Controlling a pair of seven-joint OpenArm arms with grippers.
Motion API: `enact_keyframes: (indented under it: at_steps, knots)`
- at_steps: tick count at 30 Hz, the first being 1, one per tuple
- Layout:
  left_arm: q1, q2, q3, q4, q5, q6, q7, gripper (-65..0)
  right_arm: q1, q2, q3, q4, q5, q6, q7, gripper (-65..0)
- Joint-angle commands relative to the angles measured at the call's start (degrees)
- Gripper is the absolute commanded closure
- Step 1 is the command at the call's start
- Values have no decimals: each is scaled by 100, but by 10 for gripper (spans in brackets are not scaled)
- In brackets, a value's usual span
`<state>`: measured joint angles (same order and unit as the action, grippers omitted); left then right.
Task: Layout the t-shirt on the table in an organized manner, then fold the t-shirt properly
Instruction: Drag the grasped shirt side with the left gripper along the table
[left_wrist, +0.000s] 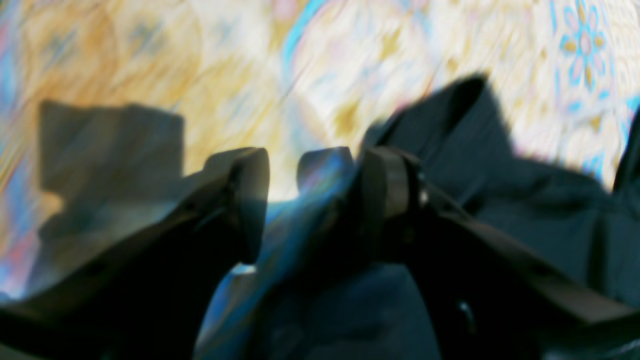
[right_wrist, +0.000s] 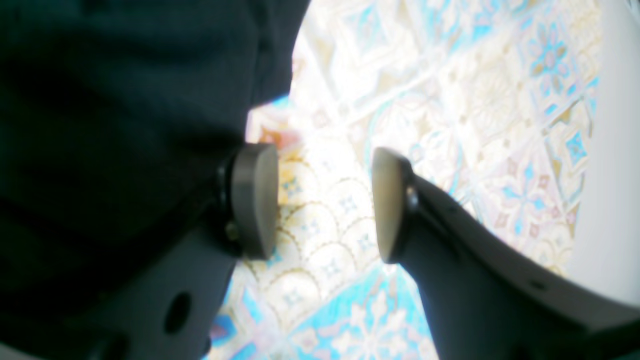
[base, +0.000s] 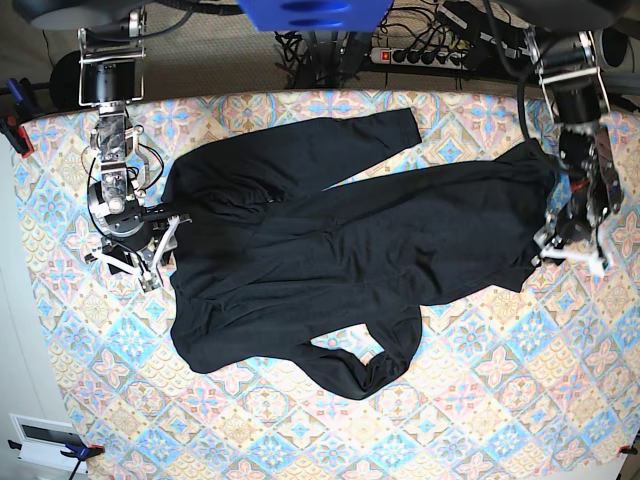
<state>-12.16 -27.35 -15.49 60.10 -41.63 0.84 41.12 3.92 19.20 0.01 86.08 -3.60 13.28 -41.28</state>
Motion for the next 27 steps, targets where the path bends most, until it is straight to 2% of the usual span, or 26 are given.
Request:
enact_keyframes:
  at_steps: [1, 8, 14, 17, 21, 22, 24, 27]
  knots:
    - [-186, -65, 67, -45, -44, -36, -143, -305, 34, 62, 30, 64, 4, -22, 53, -283]
    - [-916, -47, 1193, -836, -44, -36, -732, -305, 43, 53, 30, 64, 4, -22, 35, -283]
    - [-1522, 217, 1966, -1829, -44, -36, -961, -302, 43, 53, 21, 64, 4, -22, 9, -283]
    - [-1759, 357, 2546, -1952, -44, -36, -952, -243, 43, 53, 21, 73, -5, -22, 9, -283]
    - [-1988, 375, 3109, -1961, -62, -36, -899, -34, 43, 53, 21, 91, -5, -22, 0, -283]
    - [-2032, 366, 3153, -1961, -70, -36, -741, 0, 43, 53, 21, 91, -5, -22, 0, -283]
    - [-2085, 349, 3153, -1944, -70, -36, -398, 0, 43, 53, 21, 91, -5, -22, 0, -283]
    - [-2146, 331, 3153, -1944, -70, -36, -205, -61, 43, 53, 21, 73, -5, -22, 0, -283]
